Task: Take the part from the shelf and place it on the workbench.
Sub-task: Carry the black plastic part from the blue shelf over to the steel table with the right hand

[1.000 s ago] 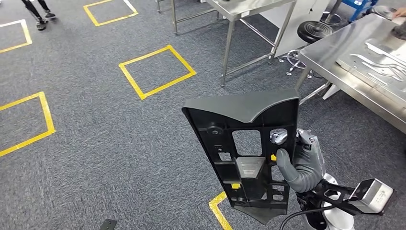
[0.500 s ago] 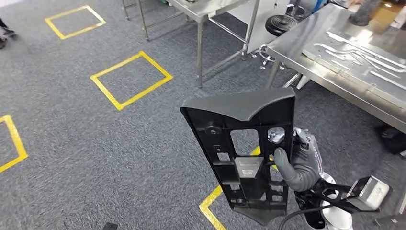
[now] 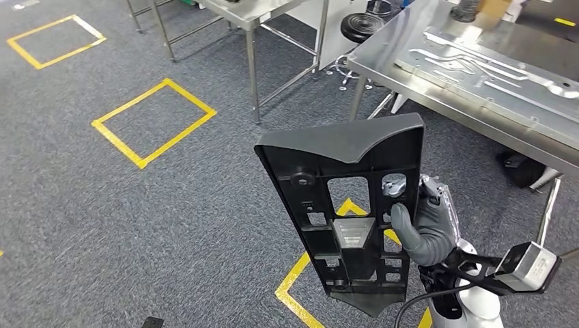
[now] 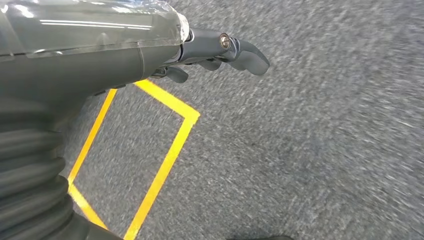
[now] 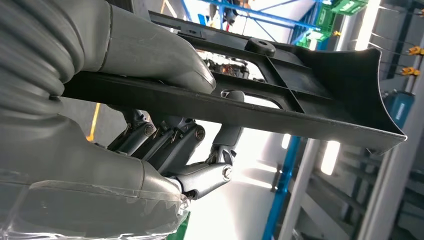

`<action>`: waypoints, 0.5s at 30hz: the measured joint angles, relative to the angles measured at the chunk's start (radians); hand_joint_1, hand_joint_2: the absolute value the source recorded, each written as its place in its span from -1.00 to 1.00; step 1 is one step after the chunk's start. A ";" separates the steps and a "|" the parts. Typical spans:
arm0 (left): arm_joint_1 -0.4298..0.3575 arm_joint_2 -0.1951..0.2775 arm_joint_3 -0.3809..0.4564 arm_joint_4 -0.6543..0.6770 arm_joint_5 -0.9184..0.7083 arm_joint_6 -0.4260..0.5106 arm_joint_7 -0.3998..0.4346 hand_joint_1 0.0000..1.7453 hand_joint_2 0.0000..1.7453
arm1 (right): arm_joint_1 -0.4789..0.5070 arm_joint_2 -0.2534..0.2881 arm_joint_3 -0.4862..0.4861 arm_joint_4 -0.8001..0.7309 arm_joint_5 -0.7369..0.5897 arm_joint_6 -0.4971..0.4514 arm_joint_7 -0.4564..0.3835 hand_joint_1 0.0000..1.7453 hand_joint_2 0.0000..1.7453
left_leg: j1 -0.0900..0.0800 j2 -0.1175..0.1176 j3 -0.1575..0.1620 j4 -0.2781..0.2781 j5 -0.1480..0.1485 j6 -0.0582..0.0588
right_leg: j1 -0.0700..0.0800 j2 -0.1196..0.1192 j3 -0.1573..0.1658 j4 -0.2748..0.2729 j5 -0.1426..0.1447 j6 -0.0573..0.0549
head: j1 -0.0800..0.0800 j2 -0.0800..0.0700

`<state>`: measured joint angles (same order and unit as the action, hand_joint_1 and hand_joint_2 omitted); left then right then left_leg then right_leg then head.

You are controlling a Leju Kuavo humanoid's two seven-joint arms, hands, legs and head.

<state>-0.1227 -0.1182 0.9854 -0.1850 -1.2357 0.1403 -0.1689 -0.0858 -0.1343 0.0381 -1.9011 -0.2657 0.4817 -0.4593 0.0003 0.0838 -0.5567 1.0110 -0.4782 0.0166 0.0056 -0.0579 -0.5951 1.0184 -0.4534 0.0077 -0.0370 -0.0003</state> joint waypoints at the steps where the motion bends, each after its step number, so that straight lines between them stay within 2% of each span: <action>1: 0.000 -0.001 0.000 0.000 0.000 0.001 -0.002 -1.00 1.00 | -0.009 -0.001 0.000 0.004 -0.004 0.002 0.001 1.00 1.00 | 0.000 0.009 0.002 -0.001 -0.002 -0.005 | 0.004 0.002 0.001 -0.006 -0.003 -0.004 | 0.000 0.000; 3: -0.003 -0.003 0.000 0.000 0.000 0.004 -0.003 -1.00 1.00 | -0.016 -0.005 0.000 0.009 -0.009 0.003 0.002 1.00 1.00 | 0.001 0.020 0.009 -0.004 -0.006 -0.016 | 0.001 0.023 0.005 -0.017 0.003 -0.011 | 0.000 0.000; 5: -0.007 -0.004 0.000 0.000 -0.002 0.006 -0.003 -1.00 1.00 | -0.021 -0.008 0.000 0.015 -0.012 0.004 0.000 1.00 1.00 | 0.003 -0.013 -0.002 0.035 -0.035 -0.025 | -0.008 0.041 0.016 -0.032 0.010 -0.018 | 0.000 0.000; 7: -0.008 -0.005 0.000 0.000 -0.002 0.007 -0.001 -1.00 1.00 | -0.026 -0.010 0.000 0.021 -0.017 0.006 -0.004 1.00 1.00 | 0.007 -0.061 -0.057 0.156 -0.096 -0.032 | -0.011 0.060 0.021 -0.037 0.011 -0.024 | -0.001 0.000; 8: -0.006 -0.005 0.000 0.000 -0.002 0.008 0.000 -1.00 1.00 | -0.027 -0.010 0.000 0.026 -0.019 0.008 -0.005 1.00 1.00 | 0.009 -0.072 -0.090 0.224 -0.123 -0.034 | -0.010 0.071 0.021 -0.036 0.010 -0.025 | -0.001 0.000; 9: -0.004 -0.005 0.000 0.000 -0.002 0.009 0.002 -1.00 1.00 | -0.027 -0.011 0.000 0.031 -0.022 0.011 -0.007 1.00 1.00 | 0.009 -0.075 -0.115 0.268 -0.132 -0.035 | -0.010 0.084 0.020 -0.034 0.009 -0.026 | -0.001 0.000; 10: -0.003 -0.005 0.000 0.000 -0.001 0.010 0.003 -1.00 1.00 | -0.028 -0.011 0.000 0.037 -0.024 0.015 -0.009 1.00 1.00 | 0.010 -0.076 -0.123 0.276 -0.121 -0.036 | -0.010 0.098 0.021 -0.032 0.008 -0.025 | -0.001 0.000; 11: -0.003 -0.005 0.000 0.000 0.000 0.011 0.004 -1.00 1.00 | -0.029 -0.012 0.000 0.042 -0.026 0.018 -0.011 1.00 1.00 | 0.011 -0.079 -0.111 0.242 -0.090 -0.036 | -0.010 0.111 0.021 -0.028 0.006 -0.023 | -0.001 0.000; 12: -0.004 -0.005 0.000 0.000 0.000 0.012 0.004 -1.00 1.00 | -0.032 -0.013 0.000 0.047 -0.027 0.021 -0.014 1.00 1.00 | 0.012 -0.088 -0.084 0.176 -0.048 -0.036 | -0.011 0.124 0.021 -0.023 0.003 -0.020 | -0.001 0.000; 13: -0.005 -0.005 0.000 0.000 0.000 0.013 0.004 -1.00 1.00 | -0.035 -0.014 0.000 0.051 -0.029 0.022 -0.016 1.00 1.00 | 0.015 -0.110 -0.056 0.110 -0.018 -0.035 | -0.012 0.135 0.019 -0.018 -0.001 -0.015 | -0.001 0.000; 14: -0.006 -0.005 0.000 0.000 0.000 0.014 0.004 -1.00 1.00 | -0.039 -0.016 0.000 0.055 -0.030 0.023 -0.018 1.00 1.00 | 0.018 -0.133 -0.033 0.055 0.001 -0.033 | -0.011 0.146 0.015 -0.011 -0.004 -0.011 | 0.000 0.000; 15: -0.006 -0.006 0.000 0.000 0.000 0.015 0.005 -1.00 1.00 | -0.043 -0.018 0.000 0.059 -0.031 0.023 -0.020 1.00 1.00 | 0.020 -0.151 -0.020 0.024 0.008 -0.030 | -0.012 0.156 0.009 -0.007 -0.005 -0.005 | 0.000 0.000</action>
<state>-0.1285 -0.1238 0.9857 -0.1850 -1.2354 0.1552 -0.1642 -0.1285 -0.1519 0.0383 -1.8422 -0.2965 0.5045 -0.4797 0.0201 -0.0673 -0.5770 1.0348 -0.4707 -0.0130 -0.0062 0.0982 -0.5857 1.0119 -0.4582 0.0025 -0.0372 -0.0004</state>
